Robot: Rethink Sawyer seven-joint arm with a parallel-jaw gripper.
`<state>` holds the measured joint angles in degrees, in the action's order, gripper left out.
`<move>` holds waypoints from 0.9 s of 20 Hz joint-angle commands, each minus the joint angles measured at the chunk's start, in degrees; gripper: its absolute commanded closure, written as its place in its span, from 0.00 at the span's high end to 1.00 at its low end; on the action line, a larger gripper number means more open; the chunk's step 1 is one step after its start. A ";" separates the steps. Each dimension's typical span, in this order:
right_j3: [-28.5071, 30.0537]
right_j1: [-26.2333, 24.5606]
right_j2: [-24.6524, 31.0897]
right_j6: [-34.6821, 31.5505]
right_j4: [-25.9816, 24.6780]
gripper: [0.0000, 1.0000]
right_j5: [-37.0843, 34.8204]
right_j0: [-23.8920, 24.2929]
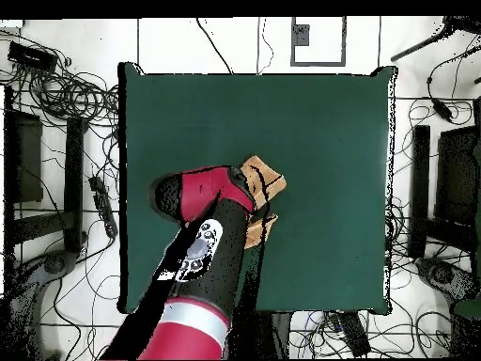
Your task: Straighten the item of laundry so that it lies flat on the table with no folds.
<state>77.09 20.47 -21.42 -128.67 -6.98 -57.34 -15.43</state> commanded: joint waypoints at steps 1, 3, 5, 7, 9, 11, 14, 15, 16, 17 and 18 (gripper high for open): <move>4.07 9.01 5.35 -8.60 8.17 0.00 -5.16 1.82; 5.79 10.84 5.62 -7.28 8.95 0.00 -5.26 2.28; 5.98 12.75 5.41 -4.78 8.73 0.00 -7.95 2.61; 5.81 14.48 5.52 -3.04 8.78 0.00 -10.14 3.12; 5.09 15.80 5.65 -1.60 8.65 0.00 -12.38 3.90; 5.86 16.96 6.03 -1.04 8.70 0.00 -12.82 4.00; 18.33 20.87 6.12 0.05 8.79 0.00 -4.69 3.45; 19.55 21.55 6.52 0.79 8.82 0.00 -3.57 3.80; 20.19 22.03 7.05 1.56 8.92 0.00 -2.80 4.29; 20.11 20.36 7.58 5.13 8.08 0.00 -0.27 9.10; 20.30 20.46 8.00 6.27 7.73 0.00 0.39 10.06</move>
<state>82.79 39.70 -20.96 -128.67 -0.52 -61.66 -10.20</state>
